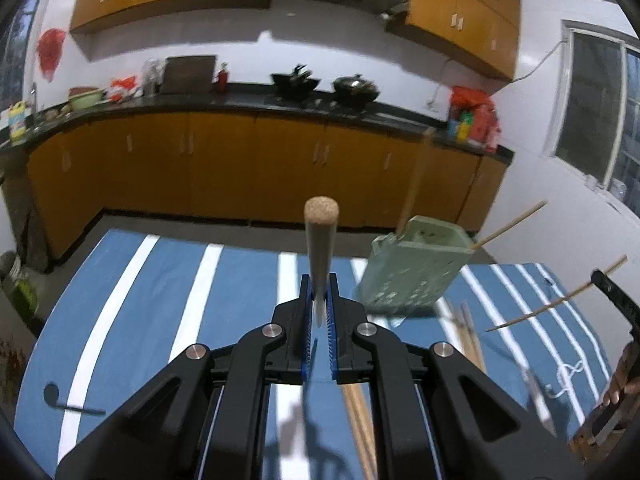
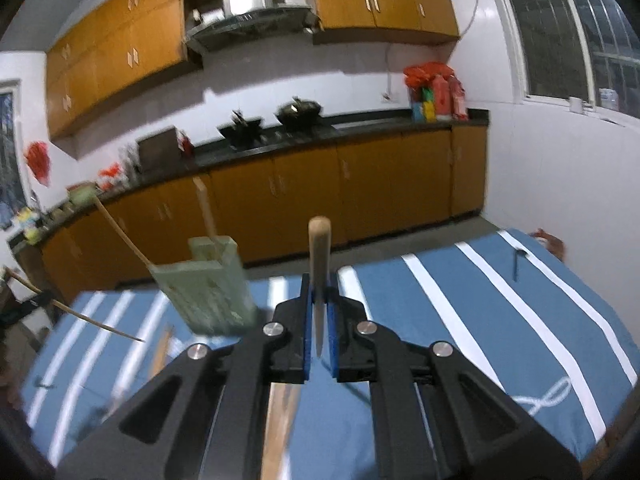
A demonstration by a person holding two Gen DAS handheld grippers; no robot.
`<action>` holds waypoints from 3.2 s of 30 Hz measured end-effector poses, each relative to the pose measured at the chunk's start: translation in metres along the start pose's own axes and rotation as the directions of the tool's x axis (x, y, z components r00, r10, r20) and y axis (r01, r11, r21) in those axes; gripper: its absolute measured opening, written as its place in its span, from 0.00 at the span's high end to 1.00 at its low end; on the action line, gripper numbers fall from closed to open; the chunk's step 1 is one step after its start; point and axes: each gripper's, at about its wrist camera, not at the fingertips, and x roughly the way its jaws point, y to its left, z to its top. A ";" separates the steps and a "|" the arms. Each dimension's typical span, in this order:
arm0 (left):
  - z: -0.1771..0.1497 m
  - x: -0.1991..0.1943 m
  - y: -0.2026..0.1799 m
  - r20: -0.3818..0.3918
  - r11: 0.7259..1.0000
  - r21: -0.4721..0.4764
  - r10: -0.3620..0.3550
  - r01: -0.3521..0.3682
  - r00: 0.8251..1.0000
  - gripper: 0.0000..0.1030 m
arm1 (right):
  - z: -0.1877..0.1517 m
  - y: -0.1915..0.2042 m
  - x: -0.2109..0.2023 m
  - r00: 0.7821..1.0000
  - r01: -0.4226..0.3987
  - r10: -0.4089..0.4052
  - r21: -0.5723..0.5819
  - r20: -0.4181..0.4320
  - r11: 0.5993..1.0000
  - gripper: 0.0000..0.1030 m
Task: Organize utensils
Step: 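Lift both chopsticks upright and lower them into the green holder, then open both tools to release the chopsticks into the holder, then grasp another chopstick with the left tool while the right tool grasps one too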
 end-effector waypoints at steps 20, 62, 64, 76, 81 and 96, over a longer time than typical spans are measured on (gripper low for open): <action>0.080 0.021 -0.086 0.094 0.983 0.143 -0.128 0.114 0.987 0.93 | 0.085 0.079 0.034 0.978 -0.178 0.186 -0.085 0.098 0.980 0.92; 0.058 0.005 -0.055 0.091 0.990 0.027 -0.139 0.137 0.986 0.93 | 0.006 0.017 0.034 0.998 -0.047 0.050 0.060 -0.044 0.997 0.82; 0.044 0.004 -0.050 0.076 0.993 0.032 -0.120 0.118 0.990 0.93 | -0.019 0.012 0.049 0.992 -0.033 0.040 0.066 -0.123 0.997 0.82; -0.088 0.070 -0.012 -0.272 1.000 -0.031 -0.004 -0.004 0.962 0.93 | -0.149 0.020 0.109 0.875 -0.019 0.034 0.037 -0.483 0.999 0.82; -0.115 0.079 -0.007 -0.327 0.998 -0.071 -0.023 0.000 0.945 0.93 | -0.159 0.019 0.116 0.867 0.008 -0.003 0.008 -0.498 1.000 0.88; -0.139 0.089 -0.024 -0.373 0.998 -0.041 -0.061 0.050 0.926 0.93 | -0.154 -0.008 0.110 0.884 0.129 -0.124 -0.020 -0.451 0.991 0.92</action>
